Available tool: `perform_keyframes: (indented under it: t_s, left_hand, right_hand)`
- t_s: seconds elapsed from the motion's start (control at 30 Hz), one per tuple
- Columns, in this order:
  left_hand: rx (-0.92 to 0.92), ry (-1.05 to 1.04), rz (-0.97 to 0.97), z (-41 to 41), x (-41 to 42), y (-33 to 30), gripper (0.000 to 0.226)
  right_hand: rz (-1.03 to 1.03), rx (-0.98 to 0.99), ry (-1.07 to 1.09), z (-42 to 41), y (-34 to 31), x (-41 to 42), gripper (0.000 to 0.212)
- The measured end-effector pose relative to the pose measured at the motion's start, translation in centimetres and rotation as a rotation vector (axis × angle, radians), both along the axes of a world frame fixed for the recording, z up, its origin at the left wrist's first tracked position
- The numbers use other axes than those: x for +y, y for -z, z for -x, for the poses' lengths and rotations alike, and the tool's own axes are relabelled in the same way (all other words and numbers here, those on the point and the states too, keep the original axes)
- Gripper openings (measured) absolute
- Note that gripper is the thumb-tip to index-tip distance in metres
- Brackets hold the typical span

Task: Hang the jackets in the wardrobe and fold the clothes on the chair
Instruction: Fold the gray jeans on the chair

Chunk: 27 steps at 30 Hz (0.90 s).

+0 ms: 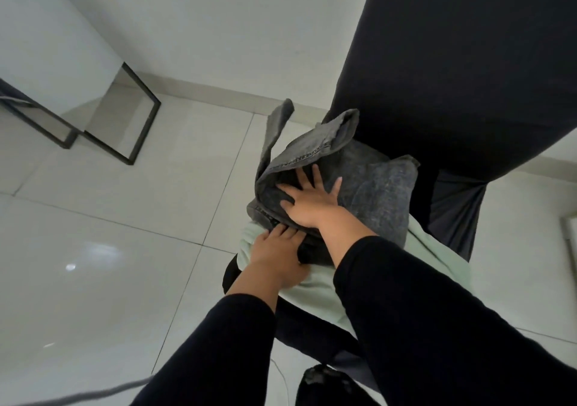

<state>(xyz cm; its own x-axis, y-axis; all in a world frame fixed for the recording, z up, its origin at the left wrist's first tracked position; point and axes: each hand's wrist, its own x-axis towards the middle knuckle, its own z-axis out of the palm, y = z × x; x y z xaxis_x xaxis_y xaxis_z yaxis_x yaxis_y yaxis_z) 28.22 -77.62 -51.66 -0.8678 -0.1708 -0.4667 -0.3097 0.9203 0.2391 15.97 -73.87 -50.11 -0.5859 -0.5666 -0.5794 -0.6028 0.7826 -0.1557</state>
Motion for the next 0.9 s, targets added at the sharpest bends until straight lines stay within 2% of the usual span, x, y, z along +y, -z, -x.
perform_keyframes:
  t_s: [0.1,0.2,0.3,0.43,0.57,0.67,0.77,0.9]
  left_hand:
    - [-0.041,-0.003,-0.001,0.1,0.2,-0.4,0.073]
    - [-0.122,0.018,0.01,0.4,0.5,-1.1,0.076]
    - [-0.166,0.041,0.027,0.5,1.0,-1.8,0.079]
    - [-0.167,0.064,0.051,0.3,1.1,-2.6,0.069]
    - [-0.178,0.078,0.055,0.1,0.9,-2.9,0.068]
    - [-0.166,0.055,0.031,0.1,0.8,-2.2,0.071]
    - [-0.145,0.012,0.013,0.1,0.7,-1.3,0.078]
    - [-0.132,-0.03,-0.017,0.1,1.0,-1.4,0.076]
  right_hand:
    - [0.0,0.014,-0.008,-0.2,-0.3,0.5,0.053]
    - [0.006,-0.02,-0.079,0.0,-1.3,0.1,0.069]
    - [-0.061,0.039,-0.171,0.5,-2.2,-0.9,0.079]
    - [-0.249,0.07,-0.219,-0.1,-2.3,-2.7,0.07]
    - [-0.328,0.144,-0.25,0.1,-2.6,-3.9,0.061]
    - [-0.251,0.19,-0.298,0.2,-1.9,-3.5,0.064]
    - [-0.092,0.189,-0.217,0.3,-0.7,-1.4,0.064]
    - [0.093,0.106,-0.112,1.7,-0.6,3.1,0.055]
